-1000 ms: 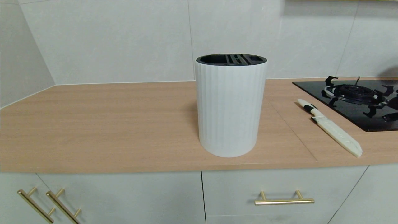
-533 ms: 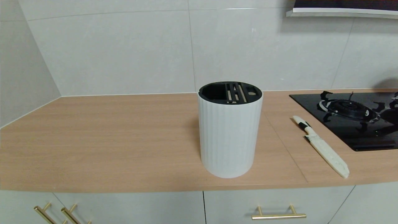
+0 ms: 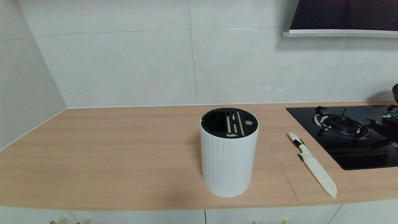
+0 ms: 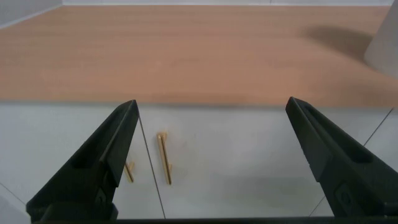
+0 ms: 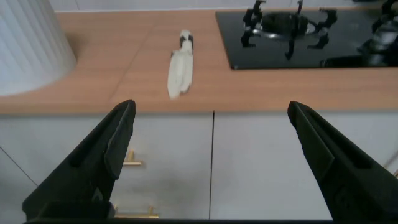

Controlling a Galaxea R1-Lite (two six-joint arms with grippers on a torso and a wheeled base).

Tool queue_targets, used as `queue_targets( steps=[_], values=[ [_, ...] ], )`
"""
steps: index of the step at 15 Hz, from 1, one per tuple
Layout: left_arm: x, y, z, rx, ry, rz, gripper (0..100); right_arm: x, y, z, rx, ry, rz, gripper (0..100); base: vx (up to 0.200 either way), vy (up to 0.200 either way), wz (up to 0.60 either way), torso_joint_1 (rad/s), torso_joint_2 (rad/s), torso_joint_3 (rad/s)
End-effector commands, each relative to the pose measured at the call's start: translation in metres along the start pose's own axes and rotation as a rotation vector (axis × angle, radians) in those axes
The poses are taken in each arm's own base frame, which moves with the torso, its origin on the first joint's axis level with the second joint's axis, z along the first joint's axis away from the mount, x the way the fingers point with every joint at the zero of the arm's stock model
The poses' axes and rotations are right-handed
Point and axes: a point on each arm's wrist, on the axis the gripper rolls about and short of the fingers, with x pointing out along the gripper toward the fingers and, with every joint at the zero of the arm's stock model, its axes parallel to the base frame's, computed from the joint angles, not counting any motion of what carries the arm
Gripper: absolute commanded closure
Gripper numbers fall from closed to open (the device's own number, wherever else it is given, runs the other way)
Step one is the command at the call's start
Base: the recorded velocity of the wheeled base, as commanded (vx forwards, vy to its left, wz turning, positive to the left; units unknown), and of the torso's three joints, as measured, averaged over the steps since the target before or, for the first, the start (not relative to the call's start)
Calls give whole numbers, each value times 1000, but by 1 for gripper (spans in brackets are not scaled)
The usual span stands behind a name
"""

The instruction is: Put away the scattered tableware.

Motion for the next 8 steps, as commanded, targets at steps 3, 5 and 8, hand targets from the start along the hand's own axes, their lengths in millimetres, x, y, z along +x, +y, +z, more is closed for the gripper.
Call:
queue_targets(
  steps=[3,5,8],
  values=[
    [0,0,0,-1,1,1,0,0,0,0,0,1,1,0,0,0,0,250,-546,-299],
    [0,0,0,-1,-1,1,0,0,0,0,0,1,2,0,0,0,0,264,-559,-308],
    [0,0,0,-1,1,1,0,0,0,0,0,1,1,0,0,0,0,279,-587,-312]
  ],
)
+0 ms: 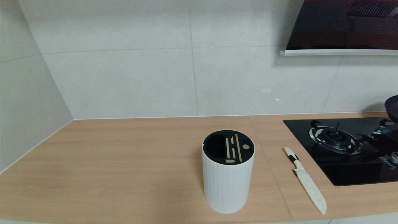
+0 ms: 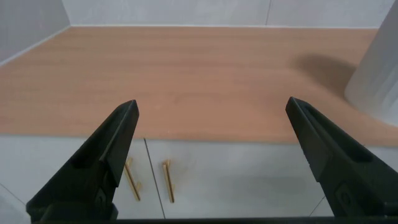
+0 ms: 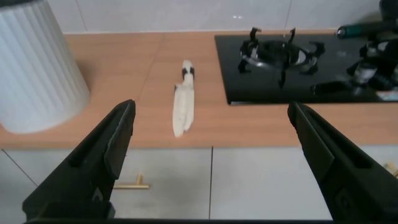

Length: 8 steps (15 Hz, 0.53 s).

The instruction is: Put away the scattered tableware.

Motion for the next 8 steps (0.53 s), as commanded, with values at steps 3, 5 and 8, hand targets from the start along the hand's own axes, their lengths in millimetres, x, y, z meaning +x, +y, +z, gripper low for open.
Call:
queue_targets(
  steps=[3,5,8],
  values=[
    [0,0,0,0,2,1,0,0,0,0,0,1,1,0,0,0,0,258,-541,-279],
    [0,0,0,0,2,1,0,0,0,0,0,1,1,0,0,0,0,207,-417,-217],
    [0,0,0,0,2,1,0,0,0,0,0,1,1,0,0,0,0,31,-60,-31]
  ],
)
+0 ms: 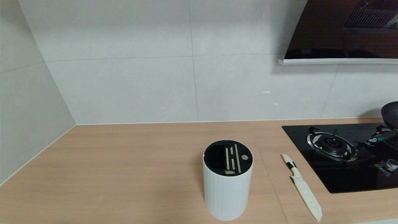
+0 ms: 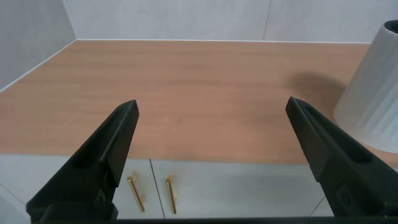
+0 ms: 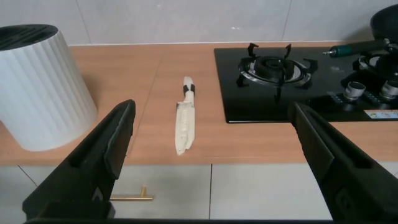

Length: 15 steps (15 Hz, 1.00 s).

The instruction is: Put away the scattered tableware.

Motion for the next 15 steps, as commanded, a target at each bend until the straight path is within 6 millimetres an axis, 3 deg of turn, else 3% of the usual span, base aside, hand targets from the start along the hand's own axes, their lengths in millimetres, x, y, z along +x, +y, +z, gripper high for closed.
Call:
queue_targets(
  steps=[1,9,10,13,15],
  values=[
    [0,0,0,0,1,1,0,0,0,0,-9,1,1,0,0,0,0,0,0,0],
    [0,0,0,0,1,1,0,0,0,3,-11,-14,0,0,0,0,0,0,0,0],
    [0,0,0,0,1,1,0,-9,-1,55,74,-124,26,0,0,0,0,0,0,0],
    [0,0,0,0,1,1,0,24,2,78,82,111,149,0,0,0,0,0,0,0],
    [0,0,0,0,1,1,0,52,4,79,84,276,187,0,0,0,0,0,0,0]
  ],
)
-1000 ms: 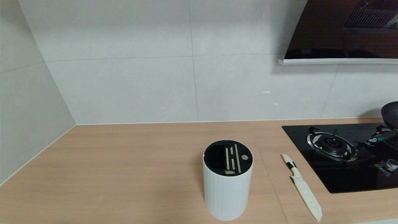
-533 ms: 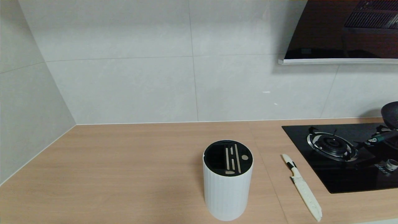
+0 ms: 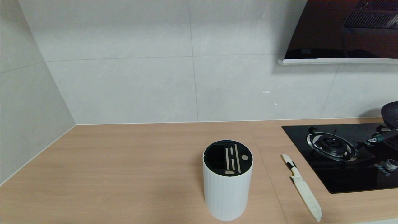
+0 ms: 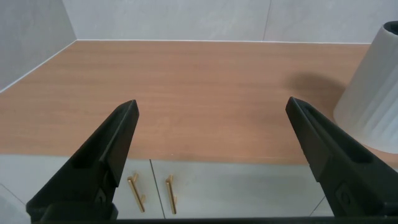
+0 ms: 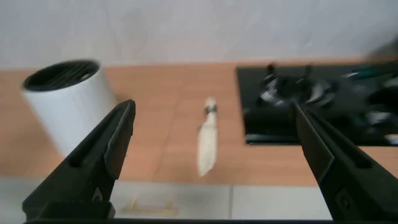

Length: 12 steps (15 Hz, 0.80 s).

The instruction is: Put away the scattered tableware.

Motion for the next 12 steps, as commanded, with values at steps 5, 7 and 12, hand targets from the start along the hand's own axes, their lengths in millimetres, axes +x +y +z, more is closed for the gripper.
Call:
queue_targets(
  steps=[5,7,12],
  values=[
    [0,0,0,0,0,1,0,146,-4,36,42,529,60,0,0,0,0,0,0,0],
    [0,0,0,0,1,1,0,184,-5,32,46,601,56,0,0,0,0,0,0,0],
    [0,0,0,0,1,1,0,253,-6,-6,42,697,57,0,0,0,0,0,0,0]
  ],
)
